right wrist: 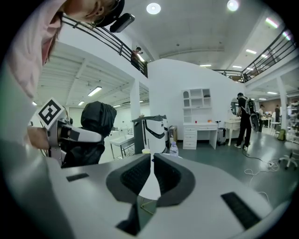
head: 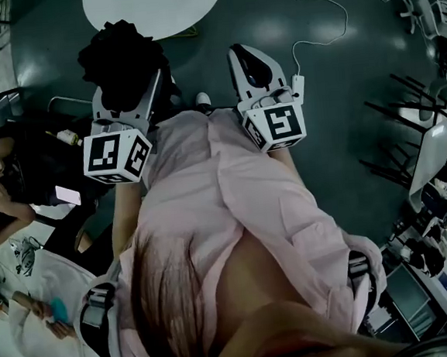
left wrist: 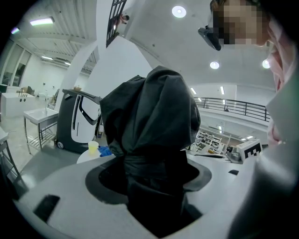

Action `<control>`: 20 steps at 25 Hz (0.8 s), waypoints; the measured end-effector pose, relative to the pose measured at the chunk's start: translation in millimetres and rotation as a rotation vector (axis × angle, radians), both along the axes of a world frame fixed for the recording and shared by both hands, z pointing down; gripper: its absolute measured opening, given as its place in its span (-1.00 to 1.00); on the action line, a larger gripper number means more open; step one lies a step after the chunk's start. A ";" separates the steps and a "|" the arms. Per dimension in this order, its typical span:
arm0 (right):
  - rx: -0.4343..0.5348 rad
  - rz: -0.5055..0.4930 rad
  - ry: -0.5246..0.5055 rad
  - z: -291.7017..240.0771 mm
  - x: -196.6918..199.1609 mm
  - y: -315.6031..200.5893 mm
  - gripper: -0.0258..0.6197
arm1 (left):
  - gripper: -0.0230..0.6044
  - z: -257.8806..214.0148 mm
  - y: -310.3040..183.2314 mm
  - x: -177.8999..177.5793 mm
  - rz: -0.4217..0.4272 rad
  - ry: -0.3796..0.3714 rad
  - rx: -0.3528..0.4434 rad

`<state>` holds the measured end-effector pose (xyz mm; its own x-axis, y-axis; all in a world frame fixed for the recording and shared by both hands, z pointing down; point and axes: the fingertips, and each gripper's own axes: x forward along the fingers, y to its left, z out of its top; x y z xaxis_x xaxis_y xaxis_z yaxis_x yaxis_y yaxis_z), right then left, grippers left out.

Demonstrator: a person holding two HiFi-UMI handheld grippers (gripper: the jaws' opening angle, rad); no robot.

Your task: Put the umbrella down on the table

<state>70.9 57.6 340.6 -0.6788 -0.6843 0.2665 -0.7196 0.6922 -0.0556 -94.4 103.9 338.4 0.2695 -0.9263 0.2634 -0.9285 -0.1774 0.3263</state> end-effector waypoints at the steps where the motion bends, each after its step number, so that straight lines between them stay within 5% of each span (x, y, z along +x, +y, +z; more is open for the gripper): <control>1: -0.001 0.012 0.003 -1.9 -3.7 -2.4 -0.80 | 0.07 -1.6 -4.2 -6.3 0.005 0.004 -0.001; 9: 0.009 0.068 0.003 -5.3 -58.9 -7.6 -0.79 | 0.07 1.4 -18.7 -74.1 0.008 0.021 -0.007; 20: 0.005 -0.009 0.042 -6.6 -80.5 -10.6 -0.79 | 0.07 2.8 -16.5 -76.6 -0.018 0.016 -0.034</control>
<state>-9.7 47.0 334.1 -0.6733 -0.6797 0.2911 -0.7150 0.6988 -0.0219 -171.0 87.4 341.3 0.2576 -0.9214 0.2911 -0.9261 -0.1495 0.3463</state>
